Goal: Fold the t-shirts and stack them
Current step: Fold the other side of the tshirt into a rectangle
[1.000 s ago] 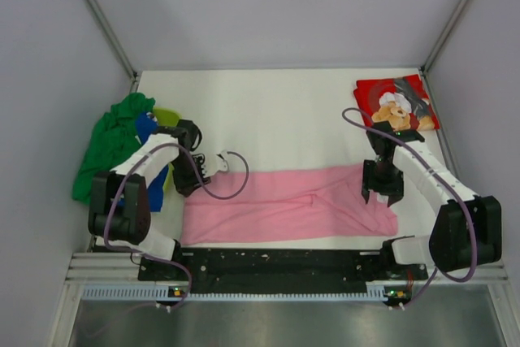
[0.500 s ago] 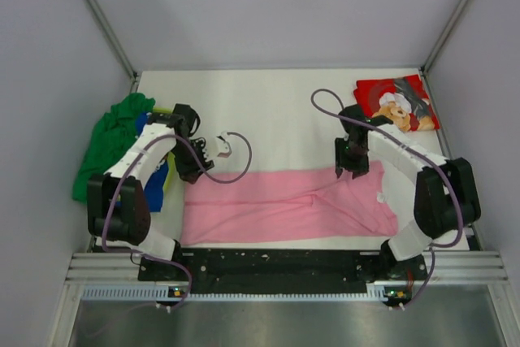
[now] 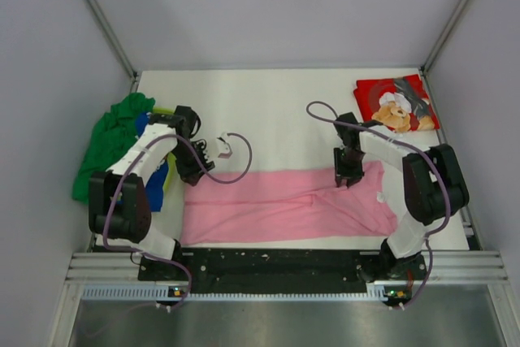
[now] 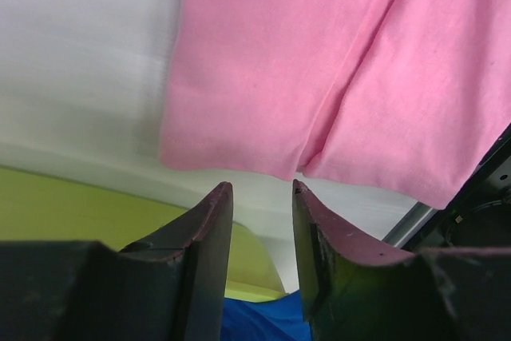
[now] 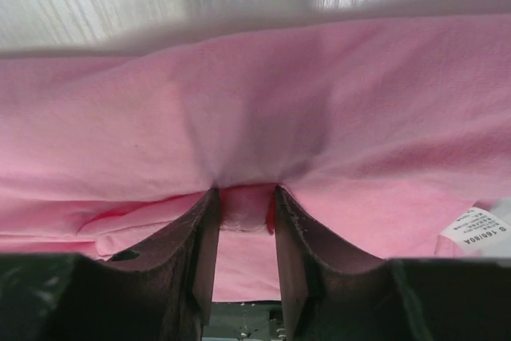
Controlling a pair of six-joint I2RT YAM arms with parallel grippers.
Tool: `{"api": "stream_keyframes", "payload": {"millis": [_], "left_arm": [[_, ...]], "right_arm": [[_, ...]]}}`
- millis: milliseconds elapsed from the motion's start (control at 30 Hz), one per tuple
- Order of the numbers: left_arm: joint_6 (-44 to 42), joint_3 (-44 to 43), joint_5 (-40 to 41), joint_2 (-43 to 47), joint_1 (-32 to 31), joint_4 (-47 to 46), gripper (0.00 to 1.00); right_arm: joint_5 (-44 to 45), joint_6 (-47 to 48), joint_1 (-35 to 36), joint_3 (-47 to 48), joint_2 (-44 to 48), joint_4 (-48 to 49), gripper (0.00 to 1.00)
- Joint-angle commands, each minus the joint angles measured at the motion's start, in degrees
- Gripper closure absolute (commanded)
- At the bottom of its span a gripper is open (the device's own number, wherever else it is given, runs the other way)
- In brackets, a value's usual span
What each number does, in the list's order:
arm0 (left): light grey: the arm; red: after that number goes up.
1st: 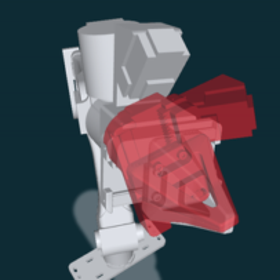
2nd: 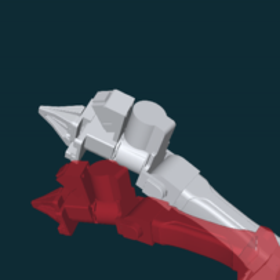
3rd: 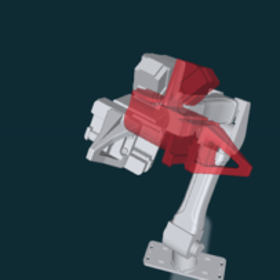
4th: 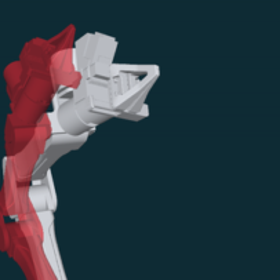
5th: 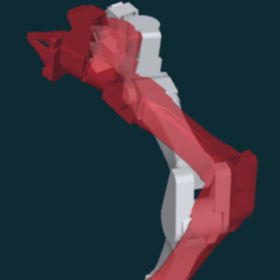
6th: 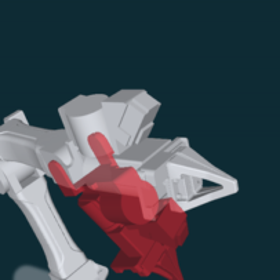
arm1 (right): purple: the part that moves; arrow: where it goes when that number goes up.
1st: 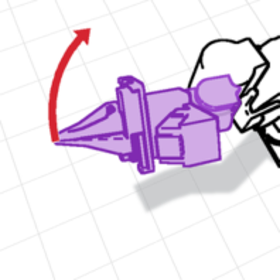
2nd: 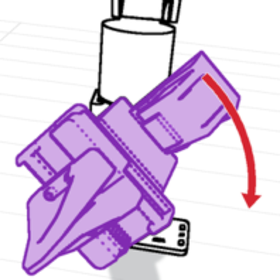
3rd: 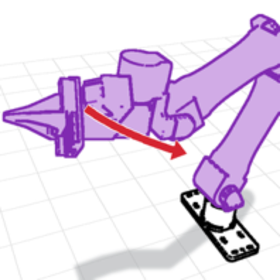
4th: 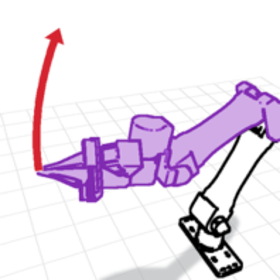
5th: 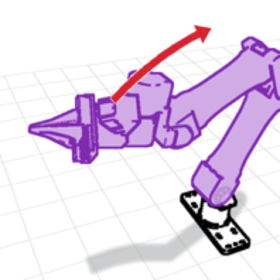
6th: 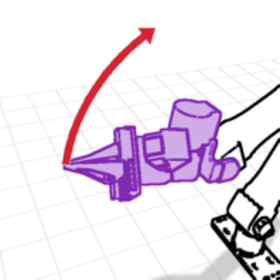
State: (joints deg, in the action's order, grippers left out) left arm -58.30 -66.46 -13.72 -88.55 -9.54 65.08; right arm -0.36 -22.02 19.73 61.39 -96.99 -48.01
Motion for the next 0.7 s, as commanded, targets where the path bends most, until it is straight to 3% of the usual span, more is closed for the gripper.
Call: {"api": "stream_keyframes", "payload": {"millis": [0,67,233,333,667], "left_arm": [[0.47,-0.87,-1.84,-0.39,-0.13,0.57,0.60],[0.56,-1.30,-1.58,-0.48,-0.13,0.84,0.62],[0.29,-0.26,-1.67,0.57,-0.13,0.58,0.64],[0.12,0.36,-1.49,1.28,-0.13,0.40,0.64],[-0.41,0.63,-0.70,1.10,-0.13,-0.39,0.65]], "right_arm": [[-1.05,-1.53,0.40,-1.71,2.07,0.11,0.70],[-1.31,-1.71,0.31,-1.18,1.28,-0.07,0.80],[-2.10,-1.97,0.40,-0.92,0.93,-1.03,0.89],[-3.24,-2.41,0.49,-2.05,1.36,-1.73,1.00],[-12.37,-8.03,8.04,-5.74,9.79,-6.31,1.00]]}}
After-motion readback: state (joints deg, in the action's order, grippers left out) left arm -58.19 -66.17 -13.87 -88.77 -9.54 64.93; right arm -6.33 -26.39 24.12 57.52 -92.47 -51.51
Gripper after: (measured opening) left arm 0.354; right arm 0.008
